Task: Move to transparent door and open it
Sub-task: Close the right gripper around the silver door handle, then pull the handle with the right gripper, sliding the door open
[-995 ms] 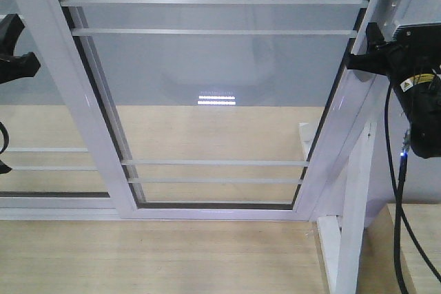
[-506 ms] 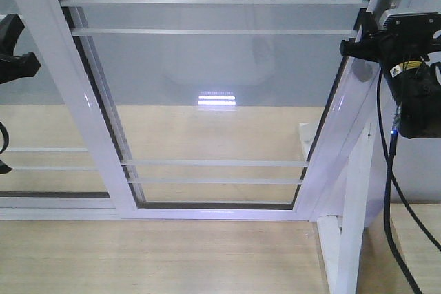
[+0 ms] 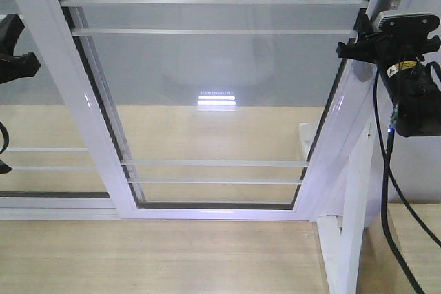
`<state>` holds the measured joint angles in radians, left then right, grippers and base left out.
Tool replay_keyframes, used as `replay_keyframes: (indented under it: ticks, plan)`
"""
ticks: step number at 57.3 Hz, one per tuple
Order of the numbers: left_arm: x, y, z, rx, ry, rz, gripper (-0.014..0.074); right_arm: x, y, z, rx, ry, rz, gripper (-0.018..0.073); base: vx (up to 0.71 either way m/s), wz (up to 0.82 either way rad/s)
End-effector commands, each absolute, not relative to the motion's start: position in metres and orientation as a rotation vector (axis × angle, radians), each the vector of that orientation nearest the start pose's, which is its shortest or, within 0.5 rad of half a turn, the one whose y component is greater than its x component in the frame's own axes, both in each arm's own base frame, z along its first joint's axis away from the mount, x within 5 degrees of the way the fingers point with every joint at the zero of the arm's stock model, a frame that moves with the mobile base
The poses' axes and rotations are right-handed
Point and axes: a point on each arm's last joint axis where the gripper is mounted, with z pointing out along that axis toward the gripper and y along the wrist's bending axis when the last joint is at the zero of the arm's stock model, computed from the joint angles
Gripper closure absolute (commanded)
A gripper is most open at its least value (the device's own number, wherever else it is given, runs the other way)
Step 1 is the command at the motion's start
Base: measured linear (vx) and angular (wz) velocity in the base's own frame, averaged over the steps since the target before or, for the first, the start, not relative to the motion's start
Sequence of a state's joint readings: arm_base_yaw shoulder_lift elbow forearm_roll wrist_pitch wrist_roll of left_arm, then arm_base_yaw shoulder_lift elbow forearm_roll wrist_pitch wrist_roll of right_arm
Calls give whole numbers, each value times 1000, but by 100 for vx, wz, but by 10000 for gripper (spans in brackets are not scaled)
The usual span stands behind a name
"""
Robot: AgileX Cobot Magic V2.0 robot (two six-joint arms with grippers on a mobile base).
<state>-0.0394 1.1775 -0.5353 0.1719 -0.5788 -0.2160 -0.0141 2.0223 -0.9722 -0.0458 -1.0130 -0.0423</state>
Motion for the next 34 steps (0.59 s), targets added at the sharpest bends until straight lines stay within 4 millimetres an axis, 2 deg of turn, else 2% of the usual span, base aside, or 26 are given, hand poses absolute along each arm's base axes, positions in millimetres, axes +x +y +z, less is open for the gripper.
replay_keyframes:
  ticks: [1,24,34]
  plan:
    - [242,-19,308,45,1431,-179,251,411,4,210,-141,1335,-25,201,0,0]
    - [242,-19,308,45,1431,-179,251,409,15,211,-239,1301,48,201,0,0]
    - [242,-19,308,45,1431,-179,251,407,31,212,-255,1285,90,201,0,0]
